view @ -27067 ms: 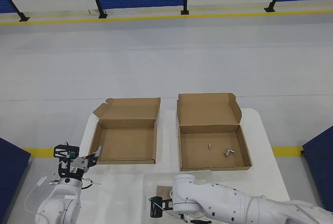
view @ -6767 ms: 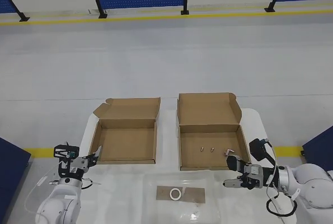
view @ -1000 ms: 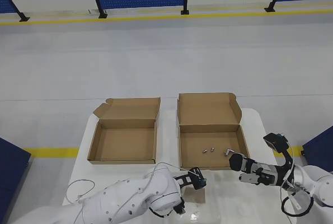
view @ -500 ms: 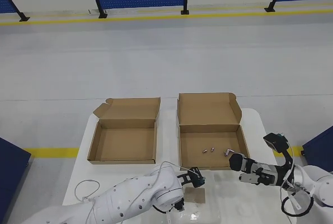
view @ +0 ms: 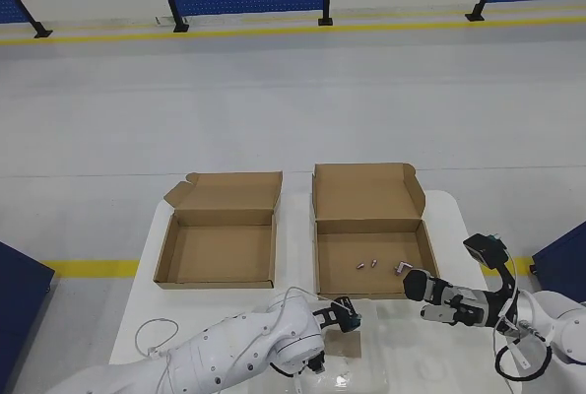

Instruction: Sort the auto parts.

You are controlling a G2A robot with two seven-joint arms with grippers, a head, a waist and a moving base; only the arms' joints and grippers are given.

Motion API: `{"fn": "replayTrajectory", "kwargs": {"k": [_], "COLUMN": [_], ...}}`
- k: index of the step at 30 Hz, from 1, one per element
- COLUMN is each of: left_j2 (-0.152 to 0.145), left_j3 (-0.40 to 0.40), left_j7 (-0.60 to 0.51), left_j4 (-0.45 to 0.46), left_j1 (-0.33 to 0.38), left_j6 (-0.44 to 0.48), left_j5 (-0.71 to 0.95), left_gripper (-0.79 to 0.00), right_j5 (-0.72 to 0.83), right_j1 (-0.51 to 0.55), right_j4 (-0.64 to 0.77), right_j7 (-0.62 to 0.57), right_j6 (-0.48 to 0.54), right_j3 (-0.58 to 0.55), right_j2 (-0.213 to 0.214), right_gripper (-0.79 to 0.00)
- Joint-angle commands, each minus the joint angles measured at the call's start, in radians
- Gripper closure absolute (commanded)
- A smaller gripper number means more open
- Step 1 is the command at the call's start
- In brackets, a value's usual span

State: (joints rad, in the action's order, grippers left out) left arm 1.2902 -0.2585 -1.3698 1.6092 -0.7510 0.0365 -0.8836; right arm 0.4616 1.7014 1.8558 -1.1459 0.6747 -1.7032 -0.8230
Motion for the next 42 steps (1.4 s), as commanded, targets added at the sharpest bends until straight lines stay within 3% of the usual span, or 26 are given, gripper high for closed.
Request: {"fn": "replayTrajectory", "kwargs": {"k": [1, 13, 25, 35, 42], "left_j2": [0.004, 0.033, 0.031, 0.048, 0.049], "left_j3": [0.005, 0.012, 0.016, 0.041, 0.04], "left_j7": [-0.01, -0.045, -0.019, -0.085, -0.085], "left_j4": [-0.005, -0.056, -0.073, -0.062, -0.064], "left_j1": [-0.001, 0.016, 0.001, 0.003, 0.001], "left_j6": [0.017, 0.191, 0.208, 0.308, 0.298], "left_j5": [-0.017, -0.01, -0.053, -0.086, -0.094], "left_gripper": [-0.785, -0.785, -0.785, -0.785, -0.785], "right_j5": [0.001, 0.001, 0.001, 0.001, 0.001], "right_j1": [0.0, 0.0, 0.0, 0.0, 0.0], "right_j4": [0.0, 0.0, 0.0, 0.0, 0.0], "right_j7": [0.0, 0.0, 0.0, 0.0, 0.0], "right_j6": [0.0, 0.0, 0.0, 0.0, 0.0], "right_j3": [0.0, 0.0, 0.0, 0.0, 0.0], "right_j2": [0.0, 0.0, 0.0, 0.0, 0.0], "right_gripper": [-0.785, -0.785, -0.785, -0.785, -0.785]}}
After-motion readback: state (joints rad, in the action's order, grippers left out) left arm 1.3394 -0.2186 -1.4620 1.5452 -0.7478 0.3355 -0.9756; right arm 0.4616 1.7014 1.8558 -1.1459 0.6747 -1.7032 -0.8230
